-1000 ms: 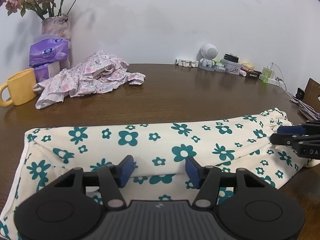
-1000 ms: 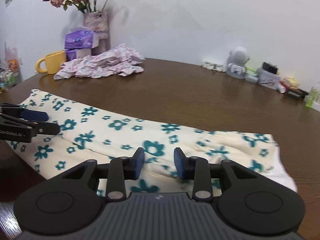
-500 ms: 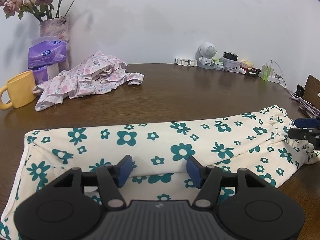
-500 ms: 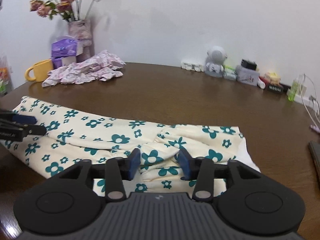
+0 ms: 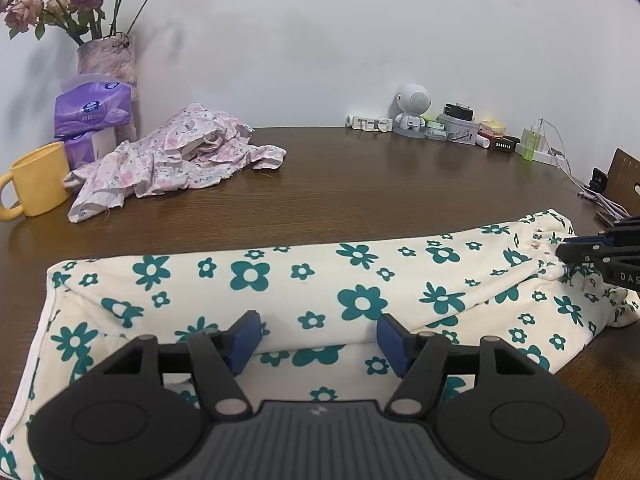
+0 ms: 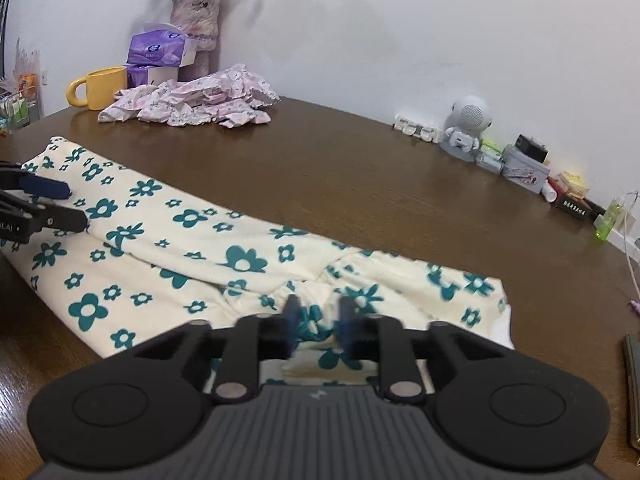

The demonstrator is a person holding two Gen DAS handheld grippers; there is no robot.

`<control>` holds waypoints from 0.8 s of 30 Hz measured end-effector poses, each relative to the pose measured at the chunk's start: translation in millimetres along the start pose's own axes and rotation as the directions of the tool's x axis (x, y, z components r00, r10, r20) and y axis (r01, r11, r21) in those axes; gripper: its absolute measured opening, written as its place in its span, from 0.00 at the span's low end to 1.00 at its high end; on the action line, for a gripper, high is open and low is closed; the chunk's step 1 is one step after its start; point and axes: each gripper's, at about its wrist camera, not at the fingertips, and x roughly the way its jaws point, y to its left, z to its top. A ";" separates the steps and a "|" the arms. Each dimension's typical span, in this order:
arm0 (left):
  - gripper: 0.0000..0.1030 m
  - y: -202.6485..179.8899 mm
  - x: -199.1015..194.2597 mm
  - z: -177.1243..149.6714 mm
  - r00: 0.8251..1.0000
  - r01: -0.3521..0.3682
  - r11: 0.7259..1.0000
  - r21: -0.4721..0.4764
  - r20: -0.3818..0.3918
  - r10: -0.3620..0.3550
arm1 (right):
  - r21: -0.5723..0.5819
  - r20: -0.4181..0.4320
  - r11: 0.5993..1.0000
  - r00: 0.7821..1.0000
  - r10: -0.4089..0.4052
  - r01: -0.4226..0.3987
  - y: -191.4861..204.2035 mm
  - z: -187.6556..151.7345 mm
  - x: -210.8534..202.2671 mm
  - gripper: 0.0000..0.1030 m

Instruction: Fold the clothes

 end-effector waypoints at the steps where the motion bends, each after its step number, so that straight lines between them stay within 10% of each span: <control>1: 0.62 0.2 -0.1 0.0 1.000 0.001 1.000 -0.001 0.001 -0.001 | -0.015 0.001 1.000 1.000 -0.022 0.022 0.3 -0.1 -0.5 0.05; 7: 0.62 0.2 -0.1 0.0 1.000 0.001 1.000 0.001 0.001 -0.001 | -0.029 -0.025 0.999 0.999 -0.033 0.032 3.7 -9.9 0.3 0.06; 14: 0.63 -2.0 0.6 -0.2 1.000 -0.005 1.000 0.011 -0.001 0.005 | 0.169 0.080 0.986 0.997 -0.020 0.007 -21.3 -5.0 -18.2 0.36; 24: 0.63 -0.4 0.4 -0.4 1.000 0.001 1.000 0.003 0.002 -0.001 | 0.202 0.010 0.979 1.000 0.001 -0.003 -23.2 -5.3 12.0 0.36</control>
